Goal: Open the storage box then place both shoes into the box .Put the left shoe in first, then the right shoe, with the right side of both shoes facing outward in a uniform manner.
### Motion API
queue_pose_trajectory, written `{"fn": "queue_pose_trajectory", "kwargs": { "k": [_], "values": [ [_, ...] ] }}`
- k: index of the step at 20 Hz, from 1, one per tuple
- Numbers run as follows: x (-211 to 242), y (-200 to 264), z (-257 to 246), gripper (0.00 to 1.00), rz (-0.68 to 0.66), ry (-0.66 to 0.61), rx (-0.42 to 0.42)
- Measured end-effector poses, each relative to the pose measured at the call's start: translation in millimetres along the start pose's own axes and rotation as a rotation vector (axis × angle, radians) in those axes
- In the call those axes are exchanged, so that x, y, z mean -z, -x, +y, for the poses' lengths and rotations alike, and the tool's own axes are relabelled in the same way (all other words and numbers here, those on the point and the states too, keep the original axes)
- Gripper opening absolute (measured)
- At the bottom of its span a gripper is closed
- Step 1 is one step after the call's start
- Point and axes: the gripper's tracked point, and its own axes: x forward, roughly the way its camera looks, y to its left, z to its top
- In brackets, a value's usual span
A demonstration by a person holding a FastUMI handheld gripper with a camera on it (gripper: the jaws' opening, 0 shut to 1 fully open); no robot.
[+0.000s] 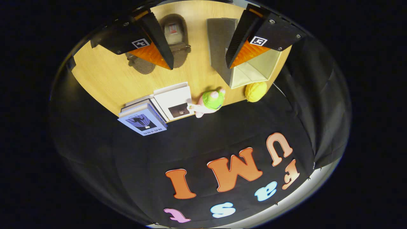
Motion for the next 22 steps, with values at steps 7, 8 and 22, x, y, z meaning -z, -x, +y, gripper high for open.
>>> {"fn": "queue_pose_trajectory", "kwargs": {
  "k": [7,8,22],
  "values": [
    [56.8,-2.7,-44.4,0.85,0.083,0.091,0.113],
    [61.4,-4.5,-48.6,0.81,0.095,0.099,0.122],
    [138.4,-45.0,-77.7,0.47,0.295,0.047,0.181]
  ]
}}
